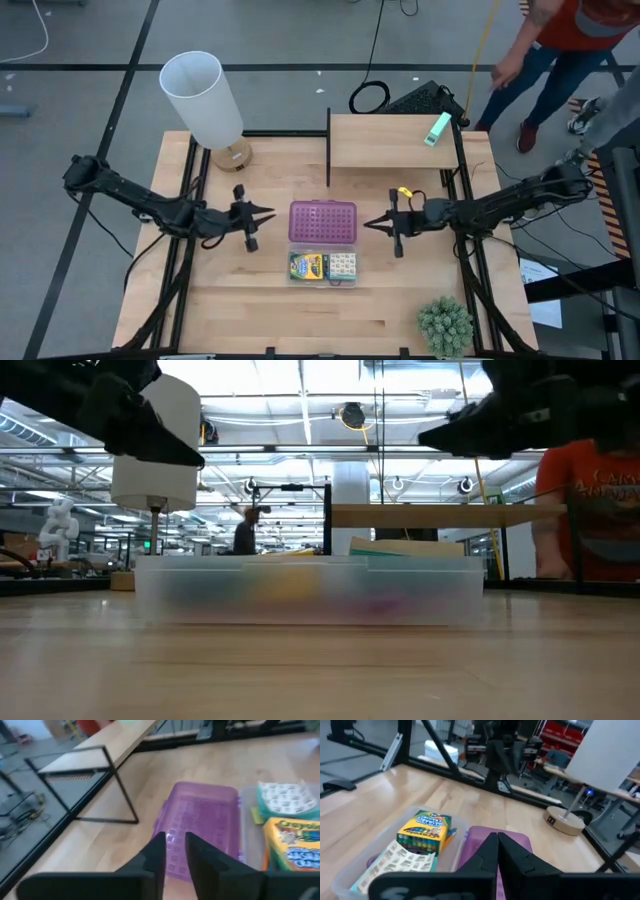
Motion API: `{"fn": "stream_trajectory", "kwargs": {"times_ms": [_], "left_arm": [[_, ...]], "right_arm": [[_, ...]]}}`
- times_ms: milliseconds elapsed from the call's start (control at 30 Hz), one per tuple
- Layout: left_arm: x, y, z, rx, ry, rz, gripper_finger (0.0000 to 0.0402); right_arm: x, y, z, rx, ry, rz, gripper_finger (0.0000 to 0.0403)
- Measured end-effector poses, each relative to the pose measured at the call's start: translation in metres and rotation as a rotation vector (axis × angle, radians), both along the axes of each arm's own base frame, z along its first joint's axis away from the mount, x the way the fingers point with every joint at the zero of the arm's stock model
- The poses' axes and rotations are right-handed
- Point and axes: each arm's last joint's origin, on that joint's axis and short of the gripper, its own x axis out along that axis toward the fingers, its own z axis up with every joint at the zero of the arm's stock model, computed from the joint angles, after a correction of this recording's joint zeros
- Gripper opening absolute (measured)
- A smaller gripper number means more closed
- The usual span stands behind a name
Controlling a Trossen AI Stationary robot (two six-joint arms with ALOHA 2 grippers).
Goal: Pack school essentials
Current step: Return to Home Position
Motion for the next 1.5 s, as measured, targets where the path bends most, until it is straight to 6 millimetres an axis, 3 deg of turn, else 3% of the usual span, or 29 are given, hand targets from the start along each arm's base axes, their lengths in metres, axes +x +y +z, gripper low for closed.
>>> {"fn": "stream_trajectory", "kwargs": {"times_ms": [167,433,567,967,1500], "left_arm": [[-0.006,0.001,-0.007,0.005,-0.088,-0.066,0.0008],[-0.026,0.009,-0.028,-0.054,-0.188,-0.085,0.0003],[-0.035,0.011,-0.031,-0.077,-0.236,-0.11,0.0008],[-0.056,0.017,-0.043,-0.086,-0.306,-0.133,0.0006],[-0.067,0.02,-0.04,-0.099,-0.312,-0.162,0.0008]], "right_arm": [[-0.022,-0.003,-0.01,0.031,-0.051,-0.002,0.0],[-0.05,-0.007,-0.021,0.063,-0.094,-0.003,0.0],[-0.058,-0.009,-0.017,0.073,-0.149,-0.002,0.0],[-0.069,-0.01,-0.009,0.089,-0.196,0.0,0.0],[-0.08,-0.012,-0.005,0.095,-0.214,0.002,0.0]]}}
